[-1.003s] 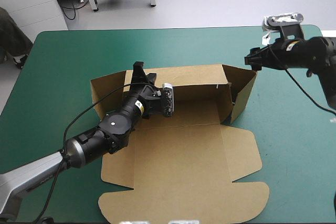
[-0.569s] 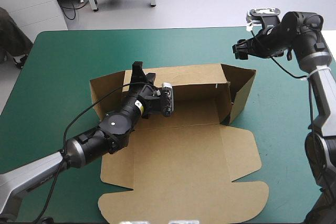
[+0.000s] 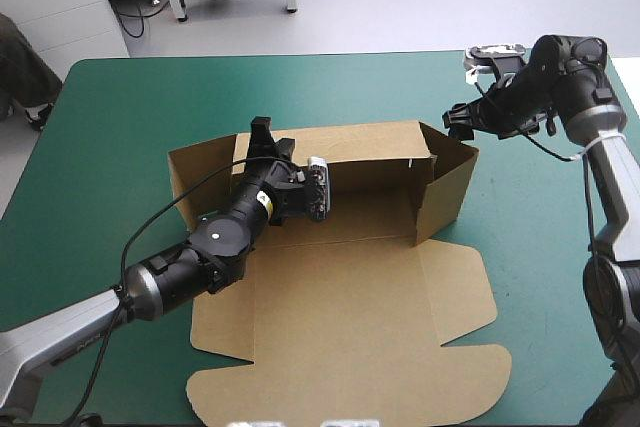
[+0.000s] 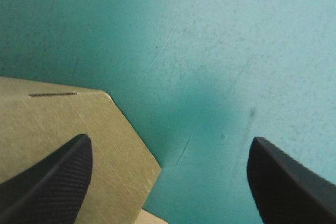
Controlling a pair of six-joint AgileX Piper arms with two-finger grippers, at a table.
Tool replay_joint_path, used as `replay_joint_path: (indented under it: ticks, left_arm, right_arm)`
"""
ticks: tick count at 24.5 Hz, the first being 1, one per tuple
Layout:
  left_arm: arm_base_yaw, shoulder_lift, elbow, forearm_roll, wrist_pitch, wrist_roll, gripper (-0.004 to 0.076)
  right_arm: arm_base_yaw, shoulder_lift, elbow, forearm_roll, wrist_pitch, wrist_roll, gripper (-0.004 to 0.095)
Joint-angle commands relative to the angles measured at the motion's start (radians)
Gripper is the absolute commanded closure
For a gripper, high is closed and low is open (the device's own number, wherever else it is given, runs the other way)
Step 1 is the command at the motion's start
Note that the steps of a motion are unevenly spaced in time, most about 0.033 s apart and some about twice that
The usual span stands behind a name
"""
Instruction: Fold the box
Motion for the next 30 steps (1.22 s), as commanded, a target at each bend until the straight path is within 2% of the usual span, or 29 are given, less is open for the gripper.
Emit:
replay_joint_path:
  ticks: [1,6,11,16,20,30]
  left_arm:
    - [-0.005,-0.041,-0.024,0.028,0.03,-0.011,0.0756]
    - [-0.005,-0.041,-0.024,0.028,0.03,-0.011,0.0756]
    - [-0.005,-0.041,-0.024,0.028,0.03,-0.011,0.0756]
    - [-0.005,-0.041,-0.024,0.028,0.028,-0.011,0.0756]
    - [-0.005,-0.041,-0.024,0.028,0.026,-0.011,0.0756]
    - [-0.005,-0.041,-0.024,0.028,0.006,-0.011,0.0756]
  right_arm:
    - [-0.011,-0.097,0.035,0.03,0.008,-0.043,0.0174]
    - [-0.011,-0.201,0.186,0.143,-0.047,-0.172,0.0174]
    - [-0.011,-0.322,0.389,0.199,-0.219,-0.273,0.0174]
    - [-0.011,-0.402,0.544,0.296,-0.33,-0.436,0.0174]
    - [-0.011,-0.415,0.586,0.392,-0.337,-0.516,0.0174]
    - [-0.008,-0.415,0.588,0.511,-0.319,-0.632,0.0174]
